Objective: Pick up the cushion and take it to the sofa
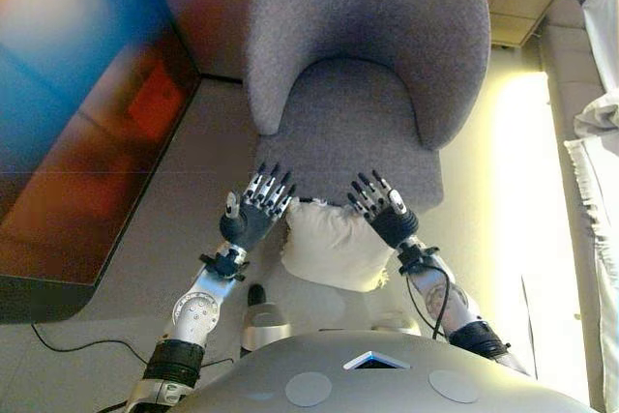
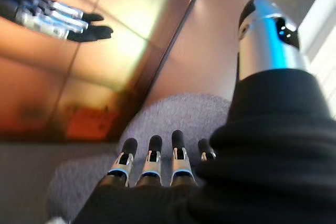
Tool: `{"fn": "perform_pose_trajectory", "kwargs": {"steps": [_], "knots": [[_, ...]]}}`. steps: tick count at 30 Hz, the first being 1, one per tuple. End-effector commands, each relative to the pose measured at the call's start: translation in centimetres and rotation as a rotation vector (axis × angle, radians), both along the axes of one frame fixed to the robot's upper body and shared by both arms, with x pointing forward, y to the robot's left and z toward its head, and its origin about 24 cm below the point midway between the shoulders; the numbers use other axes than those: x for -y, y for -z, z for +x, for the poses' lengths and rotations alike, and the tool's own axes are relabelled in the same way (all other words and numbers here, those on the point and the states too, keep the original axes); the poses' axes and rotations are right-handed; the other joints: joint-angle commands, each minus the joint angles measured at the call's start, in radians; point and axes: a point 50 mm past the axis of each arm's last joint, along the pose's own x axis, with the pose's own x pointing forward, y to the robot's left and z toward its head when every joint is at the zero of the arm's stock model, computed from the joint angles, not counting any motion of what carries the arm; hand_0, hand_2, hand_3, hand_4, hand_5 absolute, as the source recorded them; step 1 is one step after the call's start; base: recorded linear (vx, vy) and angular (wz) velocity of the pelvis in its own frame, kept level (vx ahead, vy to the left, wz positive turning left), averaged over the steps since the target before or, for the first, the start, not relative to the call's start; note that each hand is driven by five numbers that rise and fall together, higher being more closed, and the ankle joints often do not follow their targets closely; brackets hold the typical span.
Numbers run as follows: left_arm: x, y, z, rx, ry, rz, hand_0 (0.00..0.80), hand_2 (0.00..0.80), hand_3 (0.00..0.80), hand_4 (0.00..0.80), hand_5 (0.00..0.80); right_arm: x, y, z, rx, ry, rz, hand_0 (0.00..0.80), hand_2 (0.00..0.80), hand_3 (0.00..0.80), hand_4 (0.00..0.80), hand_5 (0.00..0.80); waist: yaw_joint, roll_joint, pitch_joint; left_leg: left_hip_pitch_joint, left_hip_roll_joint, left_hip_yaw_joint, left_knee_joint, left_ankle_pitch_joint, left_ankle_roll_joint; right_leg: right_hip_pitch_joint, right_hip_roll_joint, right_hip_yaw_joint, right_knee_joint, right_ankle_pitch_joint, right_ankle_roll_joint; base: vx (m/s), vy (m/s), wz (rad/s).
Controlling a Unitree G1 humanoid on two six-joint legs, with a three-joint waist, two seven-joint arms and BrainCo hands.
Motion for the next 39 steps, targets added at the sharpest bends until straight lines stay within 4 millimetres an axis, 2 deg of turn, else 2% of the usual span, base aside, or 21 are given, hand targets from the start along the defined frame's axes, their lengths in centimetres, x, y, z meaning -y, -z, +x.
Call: {"fn": "perform_pose_trajectory", "kwargs": {"steps": [1, 2, 4, 9, 21, 24, 25, 26, 27, 30, 33, 36, 39], "knots": [[1.4, -2.2, 1.4, 0.125, 0.085, -0.317, 0.0, 0.0, 0.0, 0.0, 0.0, -1.7, -4.3, 1.4, 0.179, 0.024, 0.607, 0.0, 0.0, 0.0, 0.0, 0.0, -0.003, -0.003, -0.004, 0.007, 0.036, 0.063, 0.063, -0.059, 0.051, -0.086, -0.036, -0.08, 0.008, 0.133, 0.002, 0.021, -0.014, 0.08], [1.8, -2.1, 1.4, 0.1, 0.079, -0.4, 0.0, 0.0, 0.0, 0.0, 0.0, -1.9, -4.5, 1.5, 0.18, 0.05, 0.704, 0.0, 0.0, 0.0, 0.0, 0.0, -0.005, -0.003, -0.008, 0.007, 0.037, 0.063, 0.066, -0.062, 0.051, -0.085, -0.034, -0.079, 0.008, 0.132, 0.002, 0.019, -0.001, 0.09], [2.3, -2.1, 1.5, 0.087, 0.049, -0.456, 0.0, 0.0, 0.0, 0.0, 0.0, -2.0, -4.9, 2.0, 0.19, 0.054, 0.742, 0.0, 0.0, 0.0, 0.0, 0.0, -0.009, -0.003, -0.009, 0.008, 0.033, 0.06, 0.078, -0.075, 0.055, -0.089, -0.031, -0.063, 0.01, 0.128, 0.001, 0.006, 0.006, 0.03], [2.0, -1.6, 0.6, 0.098, 0.003, -0.443, 0.0, 0.0, 0.0, 0.0, 0.0, -2.3, -5.0, 1.4, 0.236, -0.002, 0.692, 0.0, 0.0, 0.0, 0.0, 0.0, -0.011, -0.001, -0.011, 0.012, 0.033, 0.061, 0.096, -0.091, 0.059, -0.085, -0.021, -0.025, 0.004, 0.12, 0.0, 0.004, -0.001, -0.03], [2.0, -1.5, 1.0, 0.061, 0.012, -0.397, 0.0, 0.0, 0.0, 0.0, 0.0, -2.3, -4.2, 1.1, 0.194, 0.009, 0.649, 0.0, 0.0, 0.0, 0.0, 0.0, -0.002, -0.005, -0.026, 0.022, 0.022, 0.054, 0.069, -0.084, 0.059, -0.073, -0.017, -0.046, -0.015, 0.128, -0.002, -0.005, 0.001, 0.0], [1.0, -0.6, 1.0, 0.032, -0.042, -0.19, 0.0, 0.0, 0.0, 0.0, 0.0, -1.6, -3.3, 1.1, 0.168, 0.044, 0.429, 0.0, 0.0, 0.0, 0.0, 0.0, -0.002, -0.006, -0.028, 0.027, 0.02, 0.055, 0.061, -0.081, 0.058, -0.071, -0.015, -0.052, -0.026, 0.136, -0.003, 0.0, 0.0, 0.0], [-0.5, 0.0, 1.2, -0.007, -0.116, 0.011, 0.0, 0.0, 0.0, 0.0, 0.0, -0.4, -2.6, 1.3, 0.144, 0.099, 0.202, 0.0, 0.0, 0.0, 0.0, 0.0, -0.001, -0.006, -0.022, 0.031, 0.019, 0.052, 0.064, -0.084, 0.057, -0.068, -0.013, -0.052, -0.023, 0.135, -0.004, 0.0, 0.0, 0.0], [-1.2, 0.2, 1.3, -0.026, -0.152, 0.115, 0.0, 0.0, 0.0, 0.0, 0.0, 0.2, -2.2, 1.4, 0.125, 0.127, 0.076, 0.0, 0.0, 0.0, 0.0, 0.0, 0.0, -0.007, -0.024, 0.024, 0.018, 0.049, 0.069, -0.082, 0.057, -0.075, -0.013, -0.05, -0.021, 0.137, -0.005, 0.0, 0.0, 0.0], [-2.5, 0.2, 1.7, -0.031, -0.214, 0.33, 0.0, 0.0, 0.0, 0.0, 0.0, 1.3, -1.8, 1.7, 0.115, 0.165, -0.153, 0.0, 0.0, 0.0, 0.0, 0.0, 0.0, -0.008, -0.02, 0.019, 0.017, 0.044, 0.078, -0.084, 0.057, -0.078, -0.013, -0.049, -0.016, 0.136, -0.005, 0.0, 0.0, 0.0], [-5.9, -0.4, 2.9, -0.04, -0.327, 0.785, 0.0, 0.0, 0.0, 0.0, 0.0, 3.8, -1.8, 2.4, 0.13, 0.204, -0.576, 0.0, 0.0, 0.0, 0.0, 0.0, 0.0, -0.01, -0.001, -0.001, 0.011, 0.033, 0.123, -0.096, 0.059, -0.096, -0.019, -0.036, 0.007, 0.135, -0.007, 0.0, 0.0, 0.0], [-7.4, -0.9, 3.8, -0.049, -0.363, 0.939, 0.0, 0.0, 0.0, 0.0, 0.0, 5.6, -2.2, 3.2, 0.137, 0.22, -0.76, 0.0, 0.0, 0.0, 0.0, 0.0, 0.003, -0.012, 0.026, -0.043, 0.011, 0.022, 0.194, -0.119, 0.059, -0.12, -0.035, -0.025, 0.04, 0.13, -0.014, -0.011, 0.001, 0.0], [-7.3, -1.1, 5.2, -0.044, -0.384, 1.019, 0.0, 0.0, 0.0, 0.0, 0.0, 6.8, -2.2, 4.2, 0.11, 0.269, -0.874, 0.0, 0.0, 0.0, 0.0, 0.0, 0.008, -0.008, 0.067, -0.112, 0.015, 0.003, 0.271, -0.141, 0.051, -0.167, -0.058, -0.007, 0.086, 0.128, -0.018, -0.097, -0.005, 0.02], [-6.3, -2.2, 7.6, 0.019, -0.394, 1.051, 0.0, 0.0, 0.0, 0.0, 0.0, 7.6, -2.9, 6.3, 0.107, 0.331, -0.939, 0.0, 0.0, 0.0, 0.0, 0.0, 0.011, 0.0, 0.137, -0.23, 0.027, -0.016, 0.362, -0.158, 0.041, -0.268, -0.084, 0.01, 0.152, 0.129, -0.019, -0.307, -0.027, 0.03]]}}
